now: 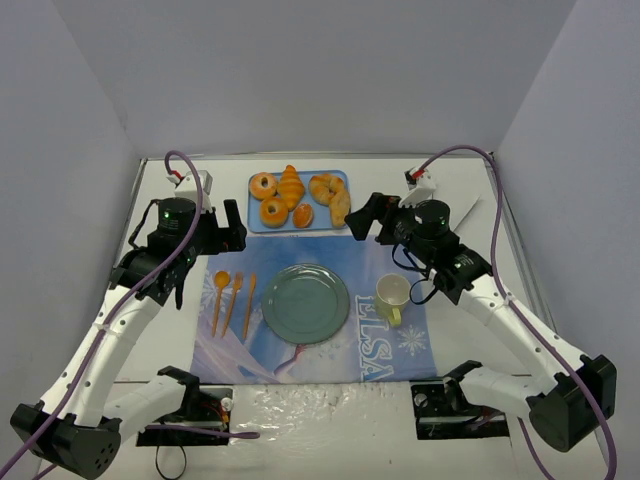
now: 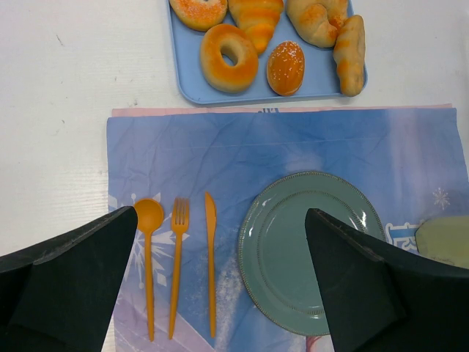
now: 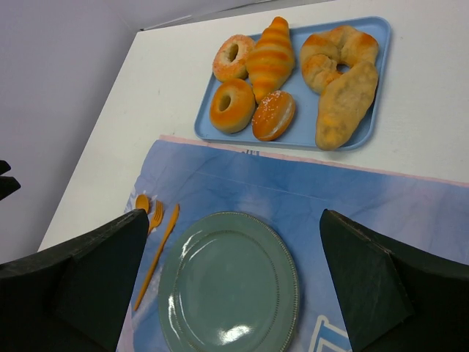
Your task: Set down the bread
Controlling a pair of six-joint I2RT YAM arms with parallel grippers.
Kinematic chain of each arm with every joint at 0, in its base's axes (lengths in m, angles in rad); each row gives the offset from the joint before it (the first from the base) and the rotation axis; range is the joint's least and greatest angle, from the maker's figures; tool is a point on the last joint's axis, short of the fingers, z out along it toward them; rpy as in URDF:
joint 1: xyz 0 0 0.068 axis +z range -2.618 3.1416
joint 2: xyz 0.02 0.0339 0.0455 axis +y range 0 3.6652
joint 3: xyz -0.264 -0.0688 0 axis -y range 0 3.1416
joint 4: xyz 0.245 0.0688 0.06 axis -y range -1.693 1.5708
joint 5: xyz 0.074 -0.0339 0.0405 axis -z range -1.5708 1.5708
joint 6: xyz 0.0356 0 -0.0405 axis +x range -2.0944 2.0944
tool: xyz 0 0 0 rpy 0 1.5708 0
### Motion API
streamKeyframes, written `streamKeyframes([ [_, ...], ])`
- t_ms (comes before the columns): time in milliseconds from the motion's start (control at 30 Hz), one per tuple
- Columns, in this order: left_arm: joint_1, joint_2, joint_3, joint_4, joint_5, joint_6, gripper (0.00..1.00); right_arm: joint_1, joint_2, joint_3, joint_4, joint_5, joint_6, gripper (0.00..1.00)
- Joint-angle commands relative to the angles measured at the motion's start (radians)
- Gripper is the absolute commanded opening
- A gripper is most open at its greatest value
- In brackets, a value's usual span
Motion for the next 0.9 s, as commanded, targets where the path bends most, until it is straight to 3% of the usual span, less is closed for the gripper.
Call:
streamKeyframes([
  [0, 0.006, -0.003, 0.020, 0.050, -0.007, 0.010, 0.97, 0.006, -0.023, 0.046, 0.028, 0.077, -0.031, 1.00],
  [167, 0.006, 0.002, 0.020, 0.050, -0.001, 0.009, 0.97, -0.013, 0.048, 0.146, -0.090, 0.222, -0.095, 1.00],
  [267, 0.006, 0.004, 0.020, 0.050, 0.001, 0.007, 0.97, -0.086, 0.126, 0.219, -0.135, 0.269, -0.132, 1.00],
  [567, 0.005, 0.003, 0.019, 0.053, 0.004, 0.005, 0.97, -0.345, 0.403, 0.357, -0.199, 0.247, -0.167, 1.00],
  [867, 0.004, 0.000, 0.020, 0.053, 0.004, 0.007, 0.97, -0.443, 0.582, 0.387, -0.208, 0.279, -0.178, 1.00],
])
